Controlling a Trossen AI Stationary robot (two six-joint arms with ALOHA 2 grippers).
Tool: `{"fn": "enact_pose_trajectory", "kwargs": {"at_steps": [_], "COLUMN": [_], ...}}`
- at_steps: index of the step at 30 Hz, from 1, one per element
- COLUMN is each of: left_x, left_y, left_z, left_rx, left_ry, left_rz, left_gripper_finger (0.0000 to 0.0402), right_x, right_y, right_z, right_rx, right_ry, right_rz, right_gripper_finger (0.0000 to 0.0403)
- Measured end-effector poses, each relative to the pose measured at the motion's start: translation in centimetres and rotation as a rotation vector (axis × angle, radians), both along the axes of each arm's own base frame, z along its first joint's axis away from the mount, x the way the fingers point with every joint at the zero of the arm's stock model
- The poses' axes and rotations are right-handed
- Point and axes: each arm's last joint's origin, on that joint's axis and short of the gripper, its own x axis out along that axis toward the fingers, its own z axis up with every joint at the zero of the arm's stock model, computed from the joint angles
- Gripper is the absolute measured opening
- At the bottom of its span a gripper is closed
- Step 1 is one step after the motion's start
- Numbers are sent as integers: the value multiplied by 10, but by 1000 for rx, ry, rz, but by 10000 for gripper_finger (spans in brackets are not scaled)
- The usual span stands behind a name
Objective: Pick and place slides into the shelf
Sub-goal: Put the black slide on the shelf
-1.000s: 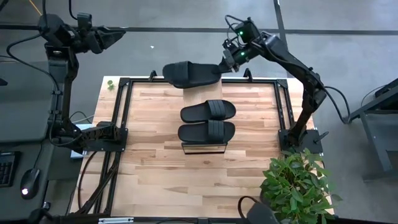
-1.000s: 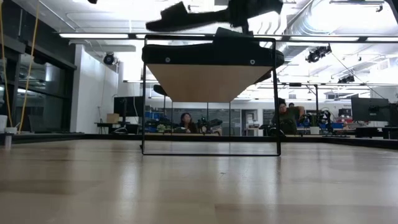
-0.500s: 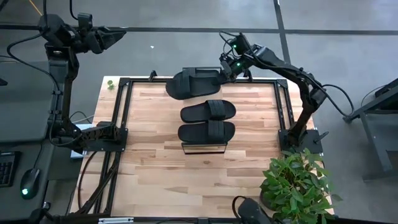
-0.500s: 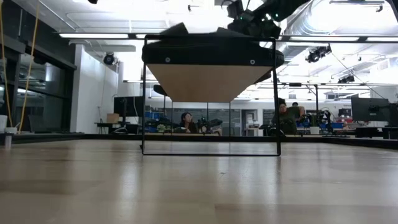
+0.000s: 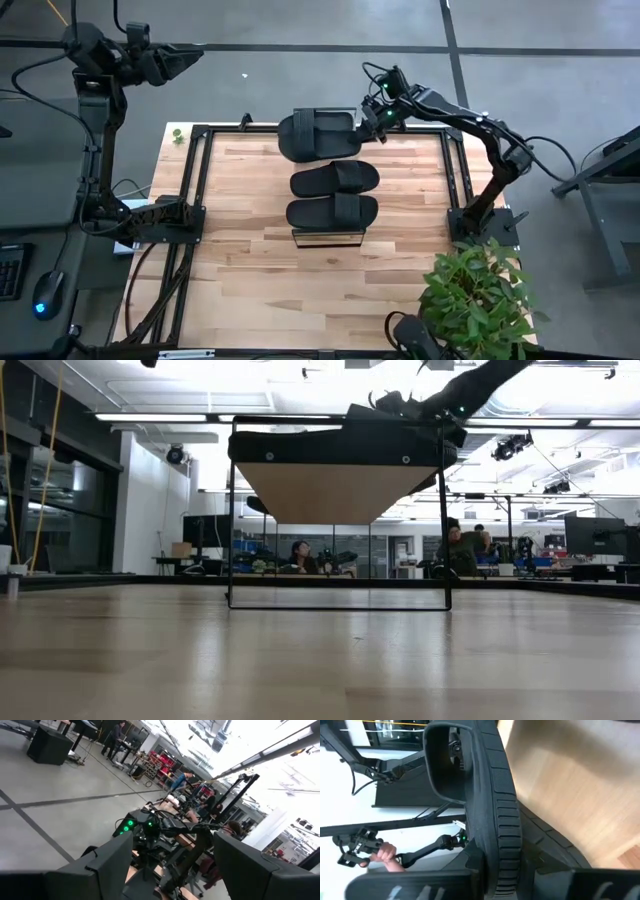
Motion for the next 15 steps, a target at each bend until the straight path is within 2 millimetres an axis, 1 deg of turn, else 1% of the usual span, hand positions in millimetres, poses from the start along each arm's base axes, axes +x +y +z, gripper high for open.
{"fn": "enact_pose_trajectory", "kwargs": {"at_steps": [9,12,15], "left_x": [0,0,0], "left_y": [0,0,0], "left_z": [0,0,0], "left_rx": [-4,-3,-2], "left_ry": [0,1,1], "left_rz": [0,0,1], "left_gripper_finger": [262,262,262], "right_x": [0,0,-1], "right_y": [1,2,2], "right_z": [-26,-32,-34], "right_rx": [36,37,32], "right_ry": [-37,-43,-46], "right_rz": [-15,-22,-23], "right_gripper_finger": [39,39,39]}}
